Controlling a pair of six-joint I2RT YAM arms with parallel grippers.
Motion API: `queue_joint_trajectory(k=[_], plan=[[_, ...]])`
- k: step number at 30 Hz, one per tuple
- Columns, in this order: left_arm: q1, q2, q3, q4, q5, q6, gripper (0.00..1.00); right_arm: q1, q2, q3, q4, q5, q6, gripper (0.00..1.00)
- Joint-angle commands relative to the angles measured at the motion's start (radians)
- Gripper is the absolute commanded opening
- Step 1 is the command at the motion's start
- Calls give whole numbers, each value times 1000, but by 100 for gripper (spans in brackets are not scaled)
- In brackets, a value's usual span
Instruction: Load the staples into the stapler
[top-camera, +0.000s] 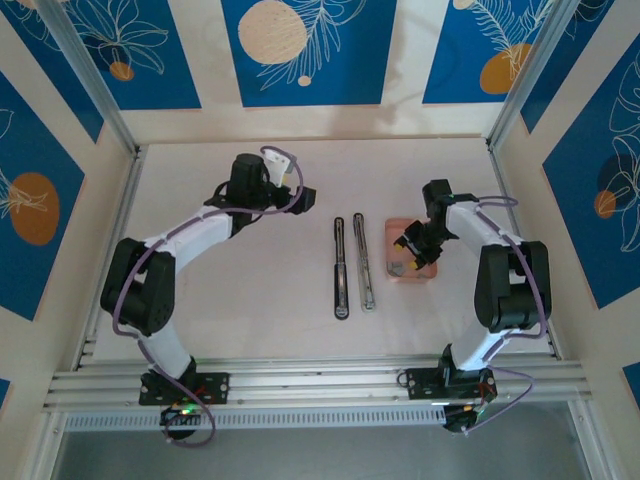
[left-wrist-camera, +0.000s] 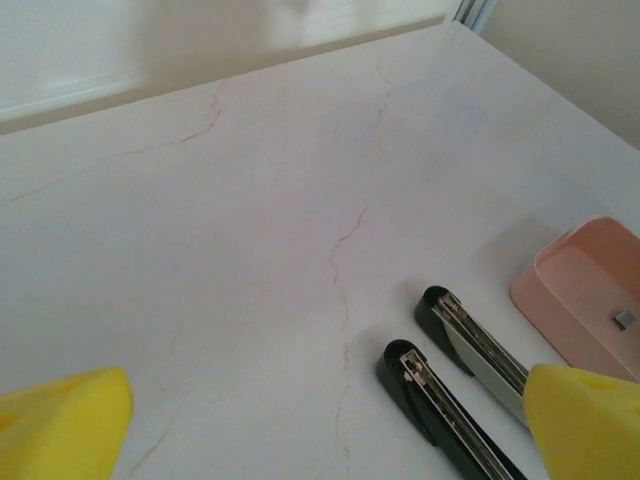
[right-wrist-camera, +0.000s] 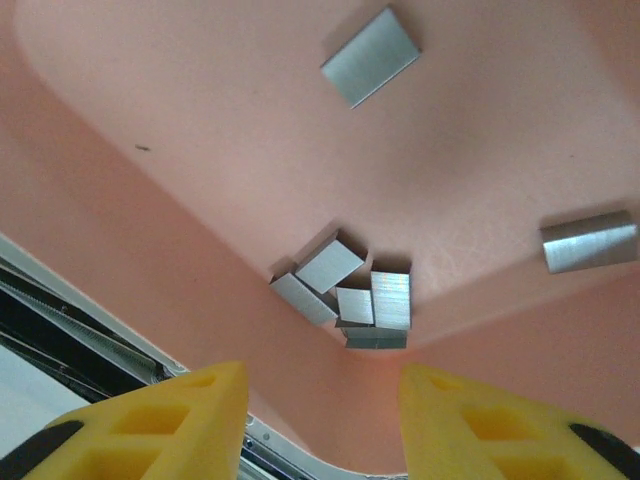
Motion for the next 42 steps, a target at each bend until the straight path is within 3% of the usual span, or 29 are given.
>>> queue_joint_trajectory(k=[1, 8, 17, 42], plan=[[10, 19, 75, -78, -9, -36, 100, -26, -7, 6, -18, -18, 133, 45], [11, 62, 172, -178, -4, -36, 100, -39, 2, -1, 4, 26, 432, 45], [14, 112, 268, -275, -24, 29, 100, -30, 48, 13, 35, 96, 657, 40], [52, 213, 381, -301, 7, 10, 100, -64, 172, 81, 122, 125, 681, 44]])
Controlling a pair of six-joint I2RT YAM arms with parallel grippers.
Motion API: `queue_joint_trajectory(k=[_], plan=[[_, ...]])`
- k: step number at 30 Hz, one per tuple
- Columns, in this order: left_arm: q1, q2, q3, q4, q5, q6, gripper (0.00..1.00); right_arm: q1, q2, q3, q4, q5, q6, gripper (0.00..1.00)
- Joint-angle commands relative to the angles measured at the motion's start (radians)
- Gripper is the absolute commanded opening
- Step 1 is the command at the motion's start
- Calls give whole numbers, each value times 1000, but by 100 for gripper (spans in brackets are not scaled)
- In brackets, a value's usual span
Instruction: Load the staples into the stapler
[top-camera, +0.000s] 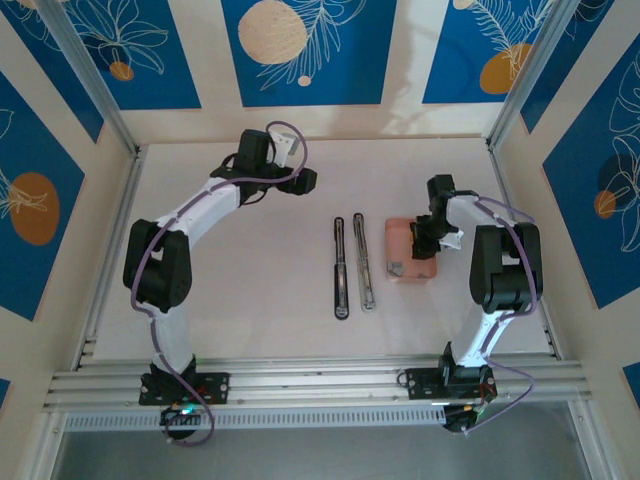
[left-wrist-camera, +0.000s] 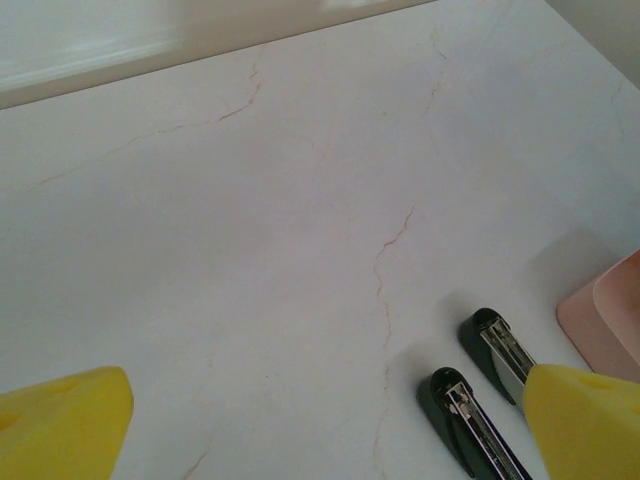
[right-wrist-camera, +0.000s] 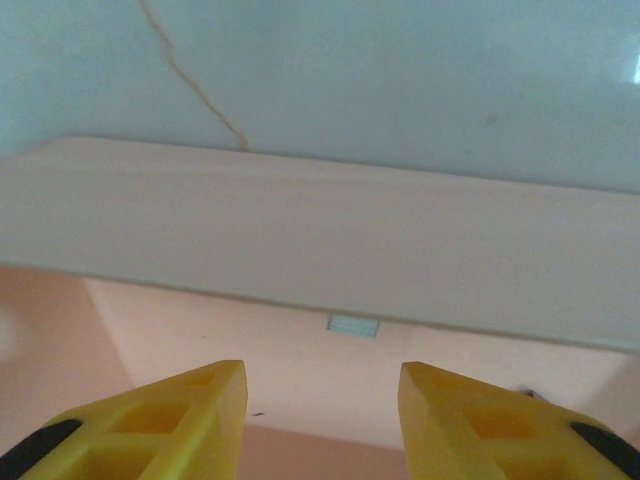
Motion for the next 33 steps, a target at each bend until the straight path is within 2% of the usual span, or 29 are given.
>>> queue_joint_trajectory(k=[1, 19, 33], plan=[[17, 20, 38, -6, 18, 1, 100, -11, 35, 29, -22, 16, 19, 44], [22, 23, 41, -2, 24, -11, 100, -25, 33, -9, -34, 8, 55, 44], [22, 25, 47, -4, 22, -22, 100, -38, 85, -8, -28, -10, 23, 37]])
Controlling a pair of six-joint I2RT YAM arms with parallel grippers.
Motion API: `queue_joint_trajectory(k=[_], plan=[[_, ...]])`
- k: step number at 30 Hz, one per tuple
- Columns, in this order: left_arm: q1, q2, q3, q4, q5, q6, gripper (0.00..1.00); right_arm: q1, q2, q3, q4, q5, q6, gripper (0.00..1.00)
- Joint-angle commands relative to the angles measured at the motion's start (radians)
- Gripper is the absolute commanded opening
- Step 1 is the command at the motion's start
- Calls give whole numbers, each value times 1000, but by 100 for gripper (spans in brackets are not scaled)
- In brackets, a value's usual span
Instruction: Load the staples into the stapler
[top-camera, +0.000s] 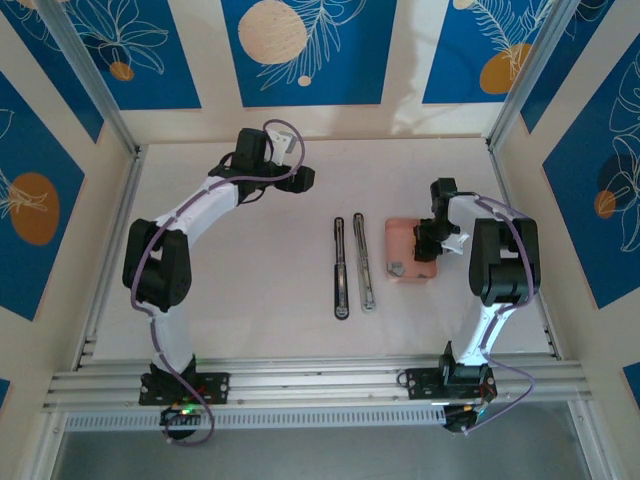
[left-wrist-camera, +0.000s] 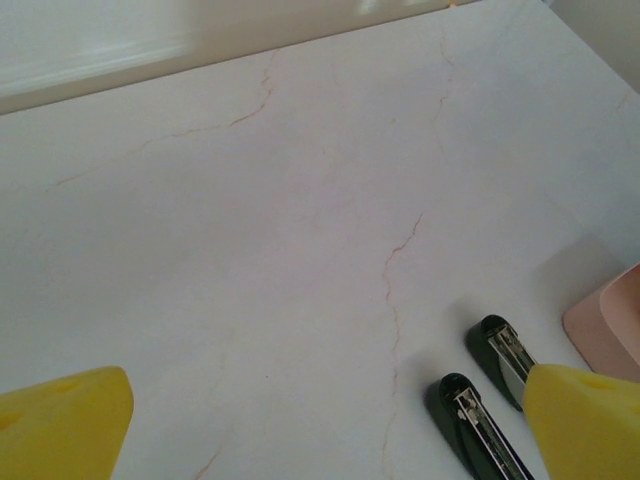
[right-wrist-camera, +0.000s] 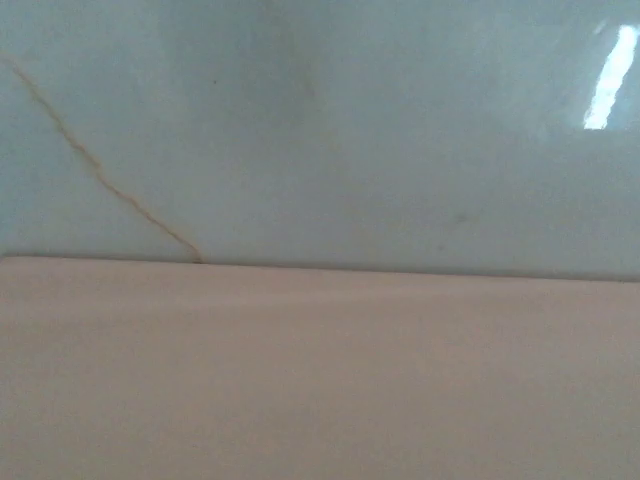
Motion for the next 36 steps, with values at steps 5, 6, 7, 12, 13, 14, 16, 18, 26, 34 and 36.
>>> queue_joint_trajectory(k=[5, 6, 7, 12, 13, 14, 16, 18, 26, 34, 36], plan=[[11, 20, 38, -3, 14, -16, 100, -10, 42, -13, -26, -5, -7, 30], [10, 20, 40, -4, 11, -15, 100, -11, 46, -12, -25, -6, -9, 29], [12, 20, 41, -5, 10, -16, 100, -11, 48, -11, -25, -7, -11, 28], [11, 22, 50, -8, 6, -16, 100, -11, 52, -9, -22, -6, -23, 23], [11, 21, 53, -10, 6, -16, 100, -11, 51, -8, -20, -5, -28, 22], [11, 21, 55, -14, 6, -15, 100, -11, 48, -7, -21, -6, -32, 21], [12, 19, 61, -22, 6, -18, 100, -9, 38, -7, -22, -10, -41, 20], [10, 10, 58, -27, 4, -25, 100, -5, 21, -4, -18, -8, -60, 19], [-5, -76, -21, 11, -21, -19, 100, 17, -92, 12, -15, 15, -164, 18], [-45, -175, -135, 39, -29, 10, 100, 54, -280, -65, 16, 31, -355, 18], [-53, -209, -164, 46, -33, 13, 100, 71, -336, -97, 28, 37, -411, 18]])
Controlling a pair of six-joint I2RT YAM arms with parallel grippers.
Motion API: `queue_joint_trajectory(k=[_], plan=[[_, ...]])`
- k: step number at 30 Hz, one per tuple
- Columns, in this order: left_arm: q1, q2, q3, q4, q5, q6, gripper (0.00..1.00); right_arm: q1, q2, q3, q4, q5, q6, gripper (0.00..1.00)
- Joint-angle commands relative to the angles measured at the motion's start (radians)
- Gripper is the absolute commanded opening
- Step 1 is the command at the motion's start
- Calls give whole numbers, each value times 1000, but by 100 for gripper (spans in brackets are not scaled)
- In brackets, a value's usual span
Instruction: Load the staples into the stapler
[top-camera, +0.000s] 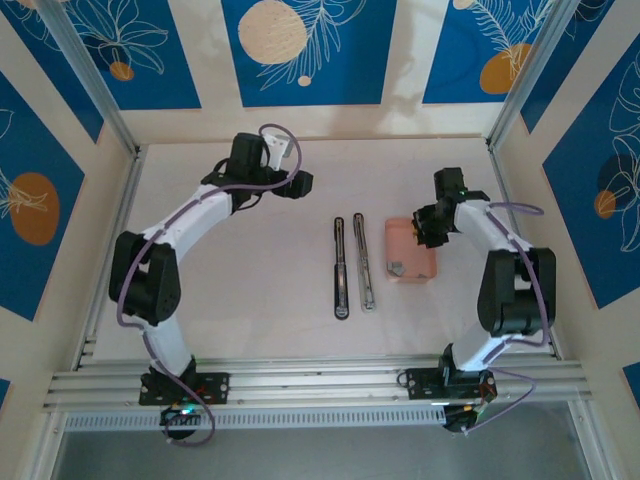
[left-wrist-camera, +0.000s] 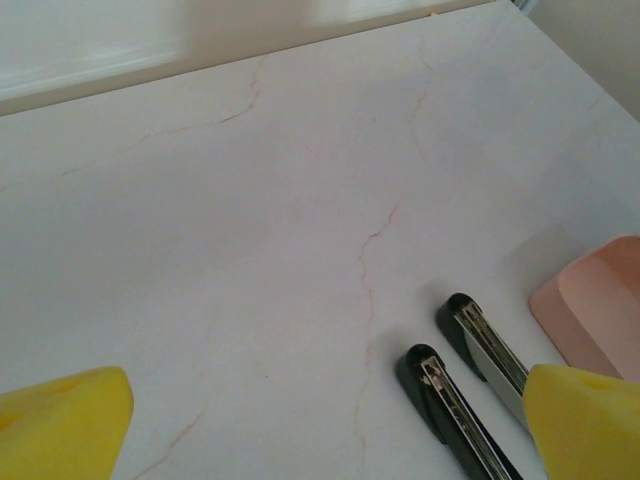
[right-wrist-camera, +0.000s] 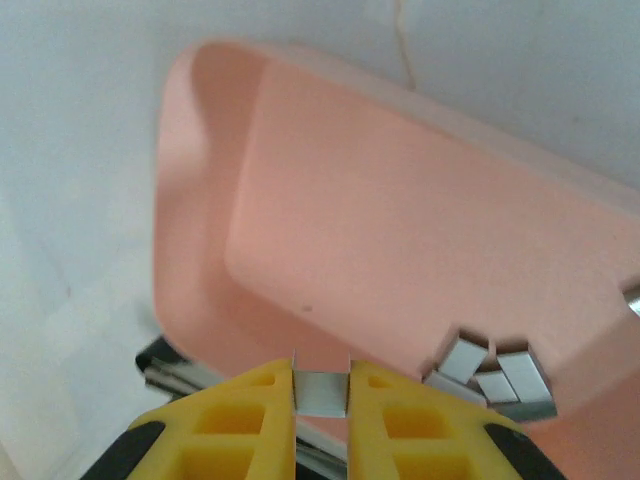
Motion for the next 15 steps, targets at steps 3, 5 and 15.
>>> queue_joint_trajectory(k=[3, 5, 15], plan=[[-25, -119, -89, 44, -14, 23, 100, 49, -154, -103, 31, 12, -187, 18], [-30, -164, -133, 62, -19, 23, 100, 71, -215, -143, 52, 10, -233, 18], [-44, -341, -354, 136, -67, 106, 100, 239, -461, -277, 91, 93, -423, 18]])
